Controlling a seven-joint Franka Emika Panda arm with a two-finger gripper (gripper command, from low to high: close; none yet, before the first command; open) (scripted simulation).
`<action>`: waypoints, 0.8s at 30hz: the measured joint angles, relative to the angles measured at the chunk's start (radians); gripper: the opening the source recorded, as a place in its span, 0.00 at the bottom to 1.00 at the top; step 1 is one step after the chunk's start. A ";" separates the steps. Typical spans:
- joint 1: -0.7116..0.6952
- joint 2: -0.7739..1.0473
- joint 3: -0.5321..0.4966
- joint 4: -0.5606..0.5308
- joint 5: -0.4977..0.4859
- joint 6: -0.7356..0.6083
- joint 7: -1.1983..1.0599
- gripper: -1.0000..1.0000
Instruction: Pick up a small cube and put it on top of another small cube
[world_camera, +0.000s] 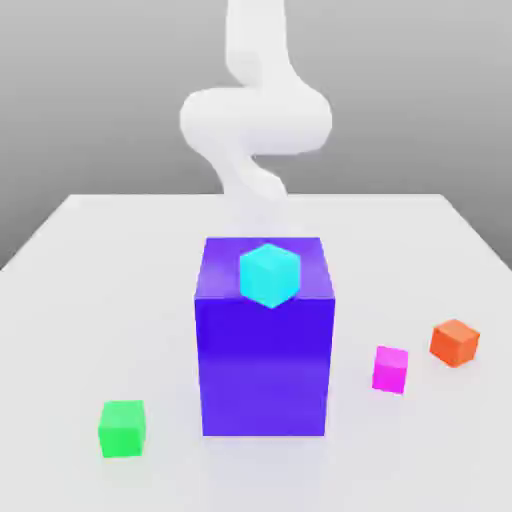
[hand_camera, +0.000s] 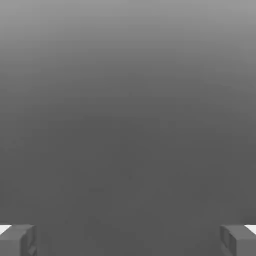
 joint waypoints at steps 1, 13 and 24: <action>0.027 0.034 0.003 -0.029 0.004 0.027 -0.031 0.50; 0.323 0.447 0.067 -0.368 0.044 0.345 -0.405 0.50; 0.510 0.899 0.053 -0.518 -0.107 0.692 -0.495 0.50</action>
